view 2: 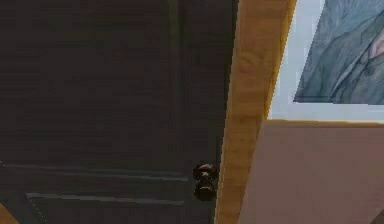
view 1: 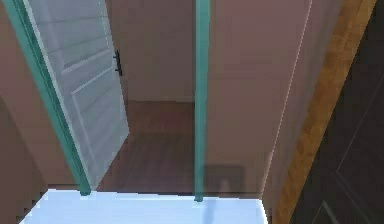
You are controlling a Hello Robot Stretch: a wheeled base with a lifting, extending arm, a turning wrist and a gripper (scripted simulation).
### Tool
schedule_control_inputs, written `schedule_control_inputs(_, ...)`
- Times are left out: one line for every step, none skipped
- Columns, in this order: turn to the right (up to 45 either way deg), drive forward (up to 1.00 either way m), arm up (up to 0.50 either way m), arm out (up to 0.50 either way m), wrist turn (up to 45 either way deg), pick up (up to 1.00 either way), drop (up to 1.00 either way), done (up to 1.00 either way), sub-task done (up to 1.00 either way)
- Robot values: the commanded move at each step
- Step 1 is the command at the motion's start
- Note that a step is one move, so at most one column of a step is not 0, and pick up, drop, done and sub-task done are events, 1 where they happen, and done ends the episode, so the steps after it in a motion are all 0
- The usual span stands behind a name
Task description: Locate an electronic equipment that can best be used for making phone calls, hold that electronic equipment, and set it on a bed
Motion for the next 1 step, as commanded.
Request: schedule_control_inputs(9.0,0.00,0.00,0.00,0.0,0.00,0.00,0.00,0.00)
